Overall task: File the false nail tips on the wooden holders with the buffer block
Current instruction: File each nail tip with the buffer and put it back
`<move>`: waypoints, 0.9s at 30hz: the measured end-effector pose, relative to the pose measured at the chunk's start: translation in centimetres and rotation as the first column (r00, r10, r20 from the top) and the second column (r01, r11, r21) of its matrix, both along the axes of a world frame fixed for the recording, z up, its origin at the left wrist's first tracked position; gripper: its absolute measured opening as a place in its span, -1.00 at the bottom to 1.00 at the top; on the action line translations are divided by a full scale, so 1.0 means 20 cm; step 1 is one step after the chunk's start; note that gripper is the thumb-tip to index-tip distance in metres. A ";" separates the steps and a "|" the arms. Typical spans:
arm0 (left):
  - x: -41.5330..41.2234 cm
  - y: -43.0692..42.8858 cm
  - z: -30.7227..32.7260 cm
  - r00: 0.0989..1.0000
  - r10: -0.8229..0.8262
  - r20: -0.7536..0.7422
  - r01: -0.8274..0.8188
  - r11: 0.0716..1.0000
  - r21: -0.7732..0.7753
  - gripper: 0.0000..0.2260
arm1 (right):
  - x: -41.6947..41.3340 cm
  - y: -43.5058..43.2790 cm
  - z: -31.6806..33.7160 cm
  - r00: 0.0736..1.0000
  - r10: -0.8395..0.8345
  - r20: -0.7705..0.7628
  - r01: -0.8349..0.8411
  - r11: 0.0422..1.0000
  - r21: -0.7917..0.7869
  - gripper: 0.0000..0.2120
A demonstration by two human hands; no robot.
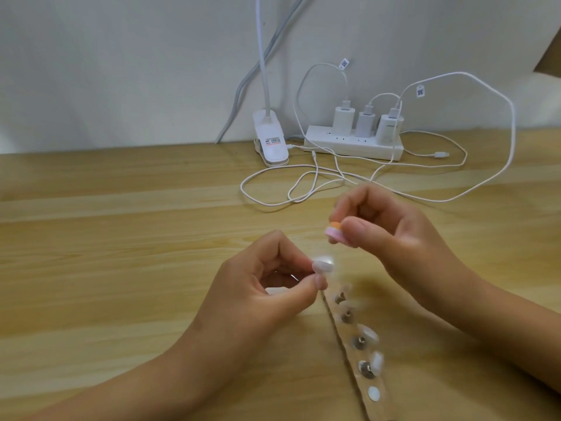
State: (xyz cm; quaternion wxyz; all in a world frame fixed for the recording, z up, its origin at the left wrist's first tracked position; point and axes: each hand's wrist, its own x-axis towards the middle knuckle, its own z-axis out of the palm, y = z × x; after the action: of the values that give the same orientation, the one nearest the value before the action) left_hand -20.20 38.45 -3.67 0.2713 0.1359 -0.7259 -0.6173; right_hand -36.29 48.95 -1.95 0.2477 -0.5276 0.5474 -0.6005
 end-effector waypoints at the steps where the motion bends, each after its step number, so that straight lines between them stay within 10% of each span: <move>1: 0.00 0.00 0.00 1.000 -0.003 -0.001 0.003 1.000 -0.006 -0.84 | 0.01 0.00 0.00 0.998 0.033 -0.049 -0.033 0.999 -0.007 -0.87; 27: 0.01 -0.01 0.00 1.000 0.013 0.009 -0.012 0.998 -0.054 -0.88 | -0.01 -0.01 -0.02 0.992 -0.072 -0.104 0.076 0.996 0.037 -0.76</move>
State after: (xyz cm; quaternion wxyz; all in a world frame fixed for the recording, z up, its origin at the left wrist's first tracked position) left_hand -20.10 38.29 -3.71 0.2753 0.1360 -0.7426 -0.5952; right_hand -36.47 48.84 -2.37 0.2075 -0.5319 0.5907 -0.5701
